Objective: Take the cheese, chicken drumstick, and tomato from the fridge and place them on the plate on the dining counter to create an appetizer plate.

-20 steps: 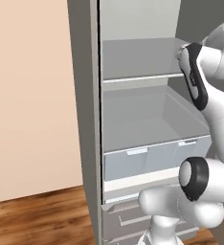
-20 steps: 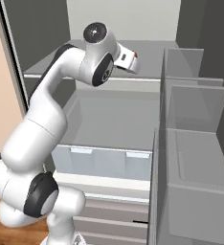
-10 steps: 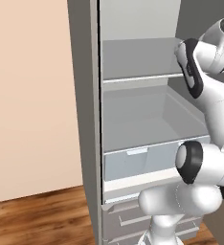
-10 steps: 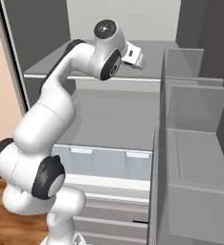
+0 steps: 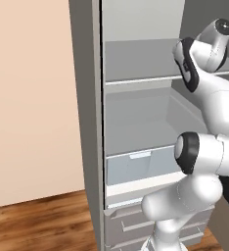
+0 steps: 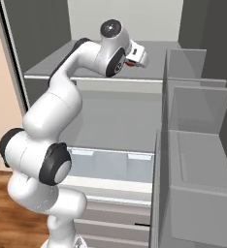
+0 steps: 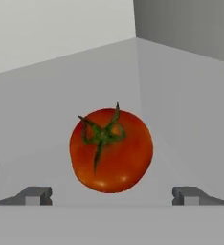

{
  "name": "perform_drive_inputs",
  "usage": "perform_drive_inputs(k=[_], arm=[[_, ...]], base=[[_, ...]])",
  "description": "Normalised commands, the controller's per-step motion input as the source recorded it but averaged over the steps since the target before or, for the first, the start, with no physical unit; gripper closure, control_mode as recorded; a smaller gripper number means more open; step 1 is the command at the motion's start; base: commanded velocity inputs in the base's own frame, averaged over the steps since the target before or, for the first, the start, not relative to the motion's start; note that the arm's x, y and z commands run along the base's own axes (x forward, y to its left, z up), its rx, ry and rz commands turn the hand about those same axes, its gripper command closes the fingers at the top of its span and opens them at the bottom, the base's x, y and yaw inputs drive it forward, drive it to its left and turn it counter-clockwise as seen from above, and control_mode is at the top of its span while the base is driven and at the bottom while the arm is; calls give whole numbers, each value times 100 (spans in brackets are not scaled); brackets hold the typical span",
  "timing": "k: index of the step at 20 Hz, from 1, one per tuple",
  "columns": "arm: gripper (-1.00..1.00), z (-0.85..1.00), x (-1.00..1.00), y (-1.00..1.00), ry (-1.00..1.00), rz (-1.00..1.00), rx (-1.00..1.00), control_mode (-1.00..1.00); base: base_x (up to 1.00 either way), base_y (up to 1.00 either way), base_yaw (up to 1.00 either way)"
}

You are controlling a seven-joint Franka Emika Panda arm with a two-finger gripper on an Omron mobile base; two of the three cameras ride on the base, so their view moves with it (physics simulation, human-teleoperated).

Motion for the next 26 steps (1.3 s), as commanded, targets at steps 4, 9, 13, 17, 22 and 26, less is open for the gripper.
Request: perform_drive_inputs(k=[4, 9, 13, 17, 22, 26], arm=[[-100, -4, 33, -12, 0, 0, 0, -100], [-100, -8, 33, -15, -1, 0, 0, -100], [-100, -14, 19, -7, -3, 0, 0, -100], [100, -23, 3, 0, 0, 0, 0, -100], [100, -39, 0, 0, 0, 0, -1, -100], [100, -23, -21, 0, 0, 0, 0, -100]], base=[[0, 0, 0], [0, 0, 0], [0, 0, 0], [0, 0, 0], [0, 0, 0], [0, 0, 0]])
